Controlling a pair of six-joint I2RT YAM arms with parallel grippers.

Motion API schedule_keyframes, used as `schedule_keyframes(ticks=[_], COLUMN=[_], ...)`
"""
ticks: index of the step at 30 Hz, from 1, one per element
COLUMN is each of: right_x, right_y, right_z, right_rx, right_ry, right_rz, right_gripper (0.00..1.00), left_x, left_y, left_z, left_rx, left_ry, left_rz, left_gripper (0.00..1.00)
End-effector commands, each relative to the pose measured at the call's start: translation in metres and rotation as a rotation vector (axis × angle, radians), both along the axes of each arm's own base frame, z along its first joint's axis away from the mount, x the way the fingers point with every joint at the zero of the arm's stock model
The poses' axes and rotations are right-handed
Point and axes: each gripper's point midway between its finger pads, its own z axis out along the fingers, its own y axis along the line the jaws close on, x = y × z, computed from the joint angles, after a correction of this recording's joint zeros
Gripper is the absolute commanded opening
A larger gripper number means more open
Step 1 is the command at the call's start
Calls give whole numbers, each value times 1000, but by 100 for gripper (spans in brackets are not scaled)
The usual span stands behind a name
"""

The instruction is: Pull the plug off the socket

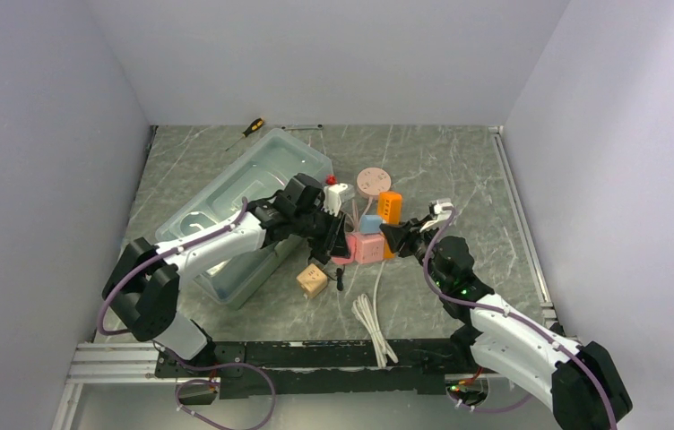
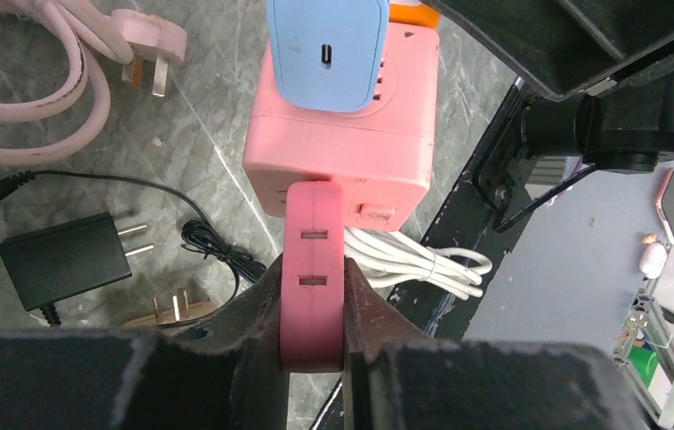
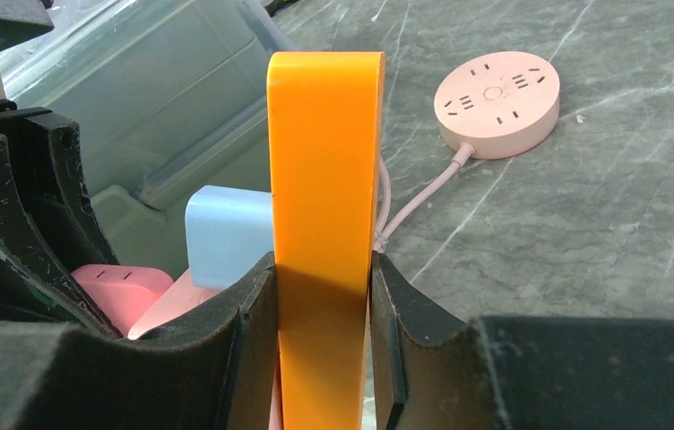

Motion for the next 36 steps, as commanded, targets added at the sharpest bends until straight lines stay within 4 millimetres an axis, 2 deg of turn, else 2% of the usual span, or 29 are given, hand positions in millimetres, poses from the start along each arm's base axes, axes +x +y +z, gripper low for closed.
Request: schedule_keyframes(ticks=[1,12,17,21,29,36], right_x=[-9,22,26,24,16,14], right_y=[18,-8,-8,-6,-10,-9], right_z=[69,31,26,29,40,43], right_rx=[184,99,83,88,107,109], right_ry=[-158,4,24,3,-67,-81], right_rz=[89,-144,-159,-138,-124,-111], right_gripper=[0,0,0,0,0,0], left_x=[21,-15,-21,-14,24,32], left_y=[13,-11,-11,-7,25,34], left_z=[-5,50,60,53,10,1], left_rx=[66,-213,-248,-197,104,176], left_ry=[-83,-136,-160,-163,-160,-173], left_rz=[60,-191,-223,-181,51,93], left_gripper=[0,0,0,0,0,0])
